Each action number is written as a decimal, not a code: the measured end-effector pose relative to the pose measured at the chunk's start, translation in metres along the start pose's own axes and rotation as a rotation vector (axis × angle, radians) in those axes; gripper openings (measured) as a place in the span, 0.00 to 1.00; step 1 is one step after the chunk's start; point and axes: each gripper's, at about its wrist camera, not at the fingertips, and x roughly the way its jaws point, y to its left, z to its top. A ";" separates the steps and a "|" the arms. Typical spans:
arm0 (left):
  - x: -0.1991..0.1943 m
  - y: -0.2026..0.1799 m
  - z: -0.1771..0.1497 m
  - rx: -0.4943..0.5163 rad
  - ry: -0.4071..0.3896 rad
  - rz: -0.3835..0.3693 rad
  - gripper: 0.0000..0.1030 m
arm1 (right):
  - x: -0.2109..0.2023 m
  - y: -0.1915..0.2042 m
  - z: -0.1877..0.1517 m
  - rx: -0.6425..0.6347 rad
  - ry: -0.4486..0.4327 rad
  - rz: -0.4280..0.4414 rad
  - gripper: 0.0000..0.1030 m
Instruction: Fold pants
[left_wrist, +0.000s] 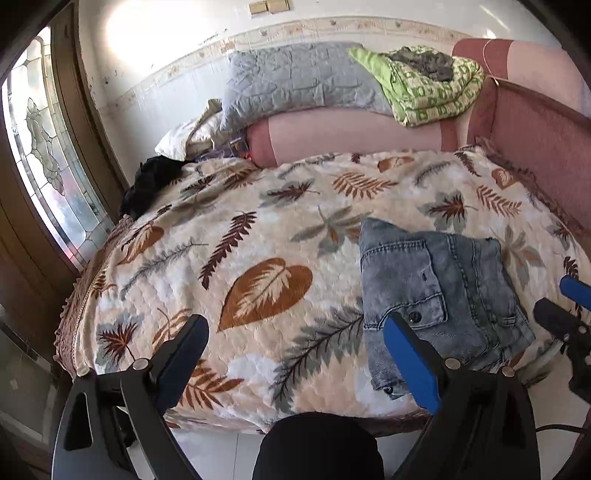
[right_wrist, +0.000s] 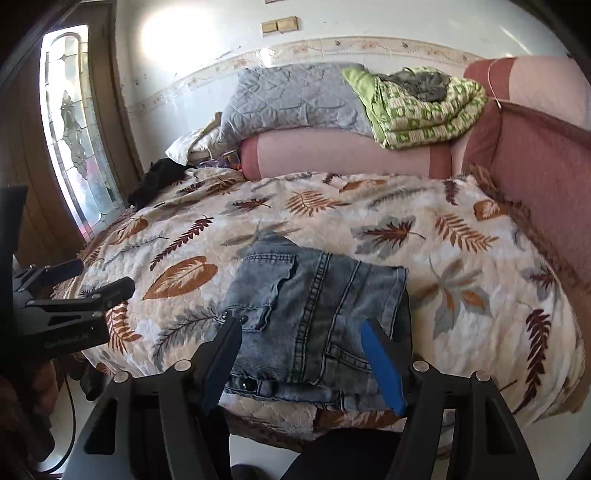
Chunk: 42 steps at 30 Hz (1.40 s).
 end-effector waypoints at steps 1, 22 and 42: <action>0.002 -0.001 -0.001 0.002 0.008 0.000 0.93 | 0.000 -0.002 0.000 0.003 0.000 -0.003 0.69; 0.021 -0.002 -0.008 0.007 0.069 -0.016 0.93 | 0.004 -0.020 -0.001 0.062 0.024 -0.028 0.69; 0.022 -0.004 -0.009 0.016 0.077 -0.010 0.93 | 0.008 -0.023 -0.001 0.066 0.035 -0.023 0.69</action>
